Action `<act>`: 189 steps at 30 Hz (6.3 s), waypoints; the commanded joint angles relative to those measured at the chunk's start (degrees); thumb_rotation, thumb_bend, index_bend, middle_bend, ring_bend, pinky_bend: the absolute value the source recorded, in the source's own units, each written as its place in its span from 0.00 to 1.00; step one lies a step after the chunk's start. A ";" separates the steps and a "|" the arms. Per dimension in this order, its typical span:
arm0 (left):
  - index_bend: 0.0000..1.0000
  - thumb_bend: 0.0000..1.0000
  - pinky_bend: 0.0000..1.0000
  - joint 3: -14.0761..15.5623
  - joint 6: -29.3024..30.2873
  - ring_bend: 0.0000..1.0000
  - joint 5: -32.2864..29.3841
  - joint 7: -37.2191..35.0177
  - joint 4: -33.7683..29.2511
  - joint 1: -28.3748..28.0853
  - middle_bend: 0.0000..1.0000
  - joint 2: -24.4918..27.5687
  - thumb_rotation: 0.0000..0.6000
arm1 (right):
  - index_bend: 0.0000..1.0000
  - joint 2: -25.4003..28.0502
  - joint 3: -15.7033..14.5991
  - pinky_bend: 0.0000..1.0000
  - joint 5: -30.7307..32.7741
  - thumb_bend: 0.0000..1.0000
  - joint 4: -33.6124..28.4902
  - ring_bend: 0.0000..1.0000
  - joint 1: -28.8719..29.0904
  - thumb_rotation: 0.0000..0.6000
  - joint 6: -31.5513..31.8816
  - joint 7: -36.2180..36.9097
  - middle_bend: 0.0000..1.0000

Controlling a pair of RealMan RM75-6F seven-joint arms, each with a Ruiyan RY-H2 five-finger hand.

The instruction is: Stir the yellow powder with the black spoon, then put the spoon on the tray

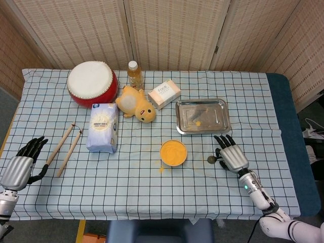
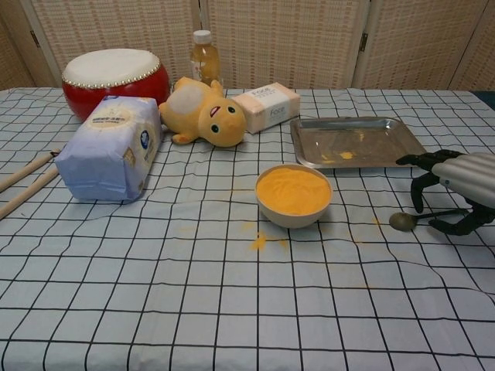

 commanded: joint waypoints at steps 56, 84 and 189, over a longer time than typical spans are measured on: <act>0.00 0.45 0.19 0.17 0.39 0.00 0.54 -0.37 -0.08 0.13 0.00 0.23 1.00 | 0.57 -0.19 0.92 0.00 1.63 0.33 -0.54 0.00 1.46 1.00 1.71 -0.15 0.00; 0.00 0.45 0.19 1.22 5.25 0.00 4.47 -3.84 -1.16 1.54 0.00 2.16 1.00 | 0.57 -5.70 9.14 0.00 10.03 0.33 -8.97 0.00 16.09 1.00 -6.94 -15.39 0.00; 0.00 0.45 0.19 1.18 2.81 0.00 3.44 -4.40 -0.12 0.66 0.00 1.85 1.00 | 0.68 -16.37 3.96 0.00 -3.82 0.45 19.36 0.00 11.73 1.00 9.61 6.99 0.11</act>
